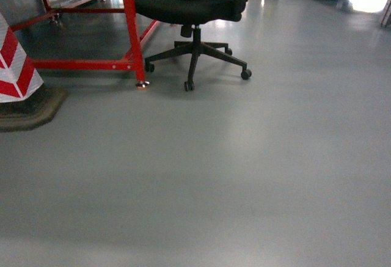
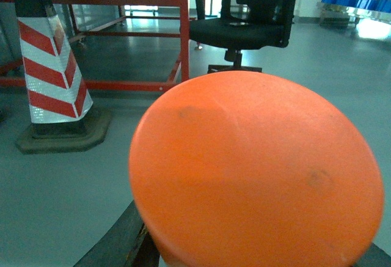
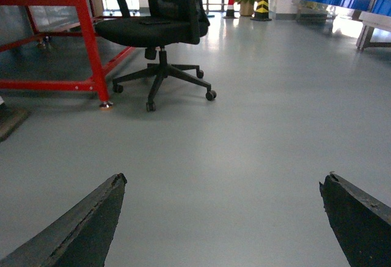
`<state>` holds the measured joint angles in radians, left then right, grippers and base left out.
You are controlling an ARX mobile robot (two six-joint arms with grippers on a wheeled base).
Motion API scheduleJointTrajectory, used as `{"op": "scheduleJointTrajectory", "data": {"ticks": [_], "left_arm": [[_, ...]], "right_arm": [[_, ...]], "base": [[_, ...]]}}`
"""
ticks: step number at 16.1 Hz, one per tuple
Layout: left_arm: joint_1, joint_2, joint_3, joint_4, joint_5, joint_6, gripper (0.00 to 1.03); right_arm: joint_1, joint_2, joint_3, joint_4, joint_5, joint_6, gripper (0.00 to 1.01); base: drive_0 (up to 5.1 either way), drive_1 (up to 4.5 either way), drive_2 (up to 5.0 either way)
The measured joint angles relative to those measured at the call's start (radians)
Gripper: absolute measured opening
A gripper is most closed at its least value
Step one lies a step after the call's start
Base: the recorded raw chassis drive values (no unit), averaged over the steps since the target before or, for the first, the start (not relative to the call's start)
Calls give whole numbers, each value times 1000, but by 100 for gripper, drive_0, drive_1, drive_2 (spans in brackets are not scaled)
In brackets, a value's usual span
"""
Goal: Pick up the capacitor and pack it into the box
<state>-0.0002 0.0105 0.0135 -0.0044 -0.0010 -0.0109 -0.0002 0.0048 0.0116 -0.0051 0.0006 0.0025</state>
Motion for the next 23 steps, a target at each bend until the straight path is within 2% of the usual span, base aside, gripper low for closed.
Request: {"op": "scheduleJointTrajectory", "data": {"ticks": [23], "left_arm": [[0, 0, 0, -2, 1, 0, 44]], "right_arm": [[0, 0, 0, 0, 0, 0, 98]], "base": [[-511, 235, 235]]}}
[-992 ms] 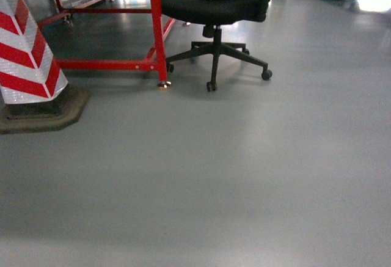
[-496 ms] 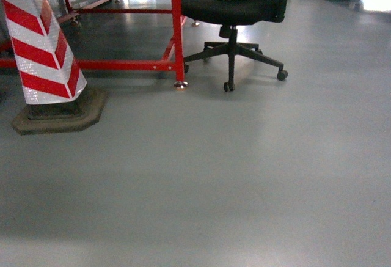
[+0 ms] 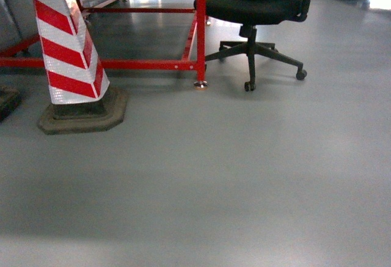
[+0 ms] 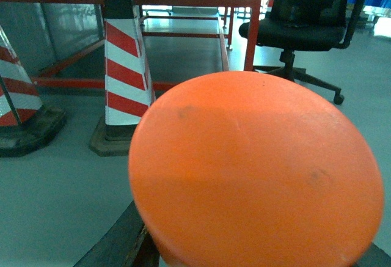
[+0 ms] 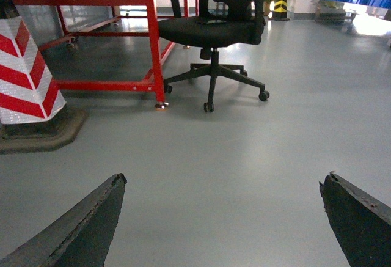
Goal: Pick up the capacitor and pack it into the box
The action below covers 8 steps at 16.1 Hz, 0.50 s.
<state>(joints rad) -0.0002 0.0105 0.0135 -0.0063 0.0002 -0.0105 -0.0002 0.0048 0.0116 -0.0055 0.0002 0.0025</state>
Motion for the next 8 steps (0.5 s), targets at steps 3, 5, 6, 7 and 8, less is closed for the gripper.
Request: {"op": "scheduleJointTrajectory", "data": {"ticks": [3, 5, 6, 7, 8], "left_arm": [[0, 0, 0, 1, 0, 0, 44], [0, 0, 0, 0, -1, 0, 44], [0, 0, 0, -2, -1, 0, 44], [0, 0, 0, 0, 0, 0, 44], [0, 0, 0, 0, -1, 0, 44]], "right_arm": [[0, 0, 0, -2, 0, 0, 98], [0, 0, 0, 5, 0, 0, 98], [0, 0, 0, -2, 0, 0, 98], [0, 0, 0, 2, 0, 0, 98], [0, 0, 0, 1, 0, 0, 98]], "base": [[-511, 234, 234], [-511, 234, 234], [-511, 234, 234], [-511, 234, 234], [-511, 234, 234]]}}
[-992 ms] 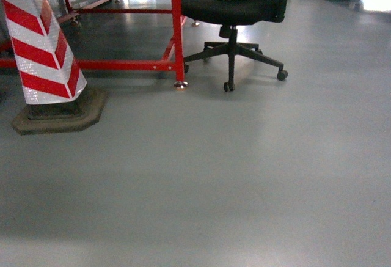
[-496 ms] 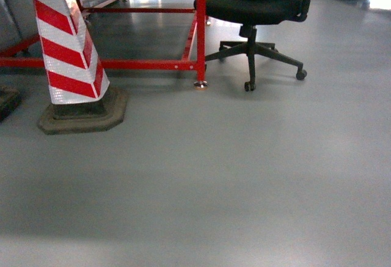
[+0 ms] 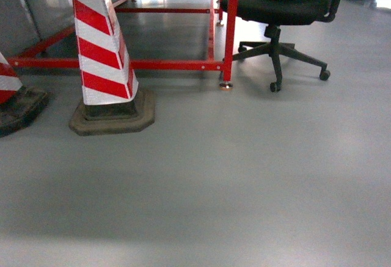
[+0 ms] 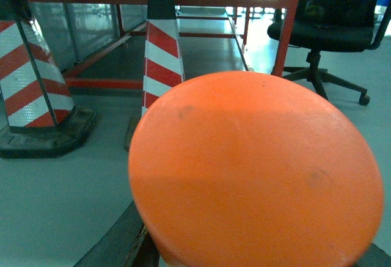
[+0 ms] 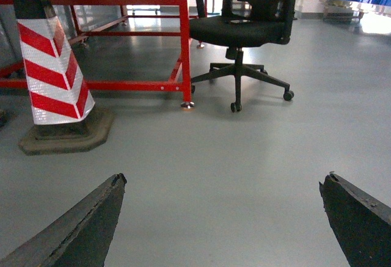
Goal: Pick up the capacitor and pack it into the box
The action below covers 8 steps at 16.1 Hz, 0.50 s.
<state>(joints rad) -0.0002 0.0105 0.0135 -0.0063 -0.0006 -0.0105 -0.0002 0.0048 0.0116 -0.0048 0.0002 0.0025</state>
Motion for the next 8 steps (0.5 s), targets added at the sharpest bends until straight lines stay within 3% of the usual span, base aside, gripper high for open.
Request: {"op": "scheduleJointTrajectory", "data": {"ticks": [8], "left_arm": [[0, 0, 0, -1, 0, 0, 44]], "right_arm": [[0, 0, 0, -3, 0, 0, 98]], "base": [[-511, 234, 234]]}}
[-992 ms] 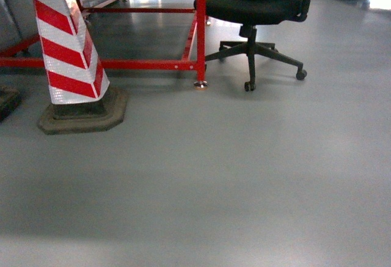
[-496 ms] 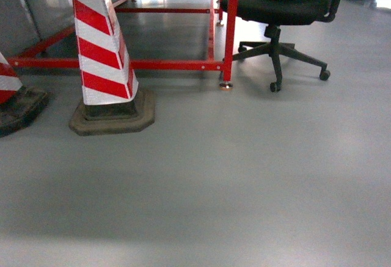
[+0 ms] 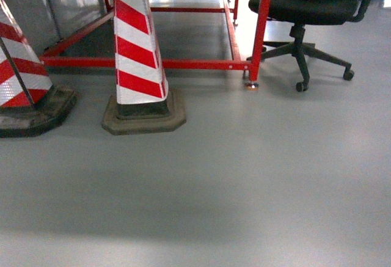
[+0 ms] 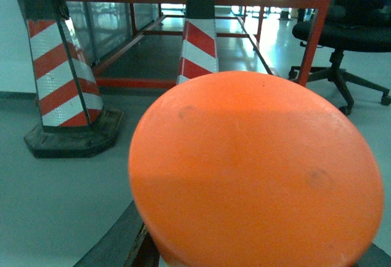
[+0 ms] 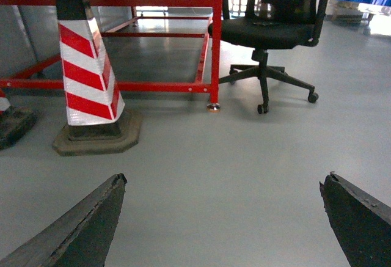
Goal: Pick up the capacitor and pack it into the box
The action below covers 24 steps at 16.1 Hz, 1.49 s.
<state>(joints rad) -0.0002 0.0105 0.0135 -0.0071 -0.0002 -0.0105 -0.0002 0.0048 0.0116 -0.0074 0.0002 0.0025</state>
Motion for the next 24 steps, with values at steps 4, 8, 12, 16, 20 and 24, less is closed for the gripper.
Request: {"op": "scheduleJointTrajectory", "data": {"ticks": [4, 8, 12, 16, 20, 24], "left_arm": [[0, 0, 0, 0, 0, 0, 44], [0, 0, 0, 2, 0, 0, 44], [0, 0, 0, 0, -3, 0, 44], [0, 0, 0, 0, -2, 0, 44], [0, 0, 0, 1, -2, 0, 44], [0, 0, 0, 1, 0, 0, 44]], "right_arm": [[0, 0, 0, 2, 0, 0, 98], [0, 0, 0, 3, 0, 0, 98], [0, 0, 0, 8, -4, 0, 98], [0, 0, 0, 2, -3, 0, 98], [0, 0, 0, 2, -3, 0, 98], [0, 0, 0, 1, -3, 0, 98]], "base": [[-511, 234, 234], [-503, 232, 232], [-479, 226, 226], [0, 0, 0], [0, 0, 0], [0, 0, 0]]}}
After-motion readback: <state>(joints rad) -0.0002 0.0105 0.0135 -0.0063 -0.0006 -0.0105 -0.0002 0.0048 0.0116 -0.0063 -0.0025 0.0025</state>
